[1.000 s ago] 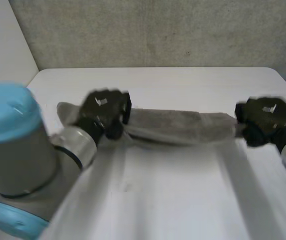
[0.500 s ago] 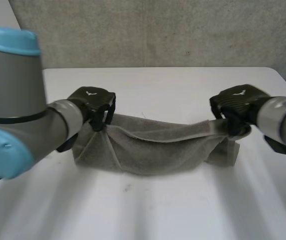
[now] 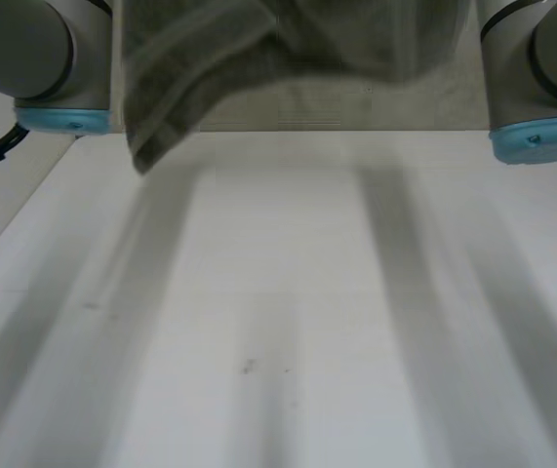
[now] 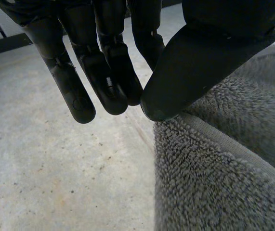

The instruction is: Fold the towel.

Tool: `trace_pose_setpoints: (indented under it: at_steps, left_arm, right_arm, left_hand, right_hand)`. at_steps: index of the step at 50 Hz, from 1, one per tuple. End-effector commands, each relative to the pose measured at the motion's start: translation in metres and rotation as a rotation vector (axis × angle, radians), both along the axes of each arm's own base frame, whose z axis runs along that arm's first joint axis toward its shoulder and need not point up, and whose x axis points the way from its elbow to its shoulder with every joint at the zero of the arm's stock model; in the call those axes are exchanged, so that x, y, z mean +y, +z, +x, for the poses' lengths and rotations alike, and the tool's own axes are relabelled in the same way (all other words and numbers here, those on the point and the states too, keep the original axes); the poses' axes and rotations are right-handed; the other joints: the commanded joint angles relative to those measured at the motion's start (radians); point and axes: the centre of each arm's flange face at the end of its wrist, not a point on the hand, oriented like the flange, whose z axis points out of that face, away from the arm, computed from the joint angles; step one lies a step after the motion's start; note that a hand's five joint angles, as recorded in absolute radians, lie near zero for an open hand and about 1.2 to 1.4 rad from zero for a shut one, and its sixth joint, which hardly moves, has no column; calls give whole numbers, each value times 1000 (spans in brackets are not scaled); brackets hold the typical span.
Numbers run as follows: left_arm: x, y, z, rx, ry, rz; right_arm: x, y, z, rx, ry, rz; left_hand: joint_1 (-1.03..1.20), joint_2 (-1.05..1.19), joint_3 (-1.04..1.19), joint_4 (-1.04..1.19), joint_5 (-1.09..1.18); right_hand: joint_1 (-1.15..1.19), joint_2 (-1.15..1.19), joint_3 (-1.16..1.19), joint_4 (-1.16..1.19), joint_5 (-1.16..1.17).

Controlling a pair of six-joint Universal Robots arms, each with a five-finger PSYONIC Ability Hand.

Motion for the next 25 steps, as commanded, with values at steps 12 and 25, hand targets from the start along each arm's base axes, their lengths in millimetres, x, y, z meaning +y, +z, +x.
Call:
trace_pose_setpoints:
  at_steps: [12, 25]
  left_arm:
    - [64, -215, 26, -417, -180, 864]
    - [87, -247, 30, -474, -200, 1020]
  right_arm:
    - [70, -180, -25, 435, 79, 817]
    - [97, -200, -34, 453, 145, 864]
  left_hand:
    - [199, 179, 180, 179, 189]
    - [199, 179, 180, 179, 189]
  right_hand:
    - [69, 110, 58, 57, 76]
    - [69, 110, 58, 57, 76]
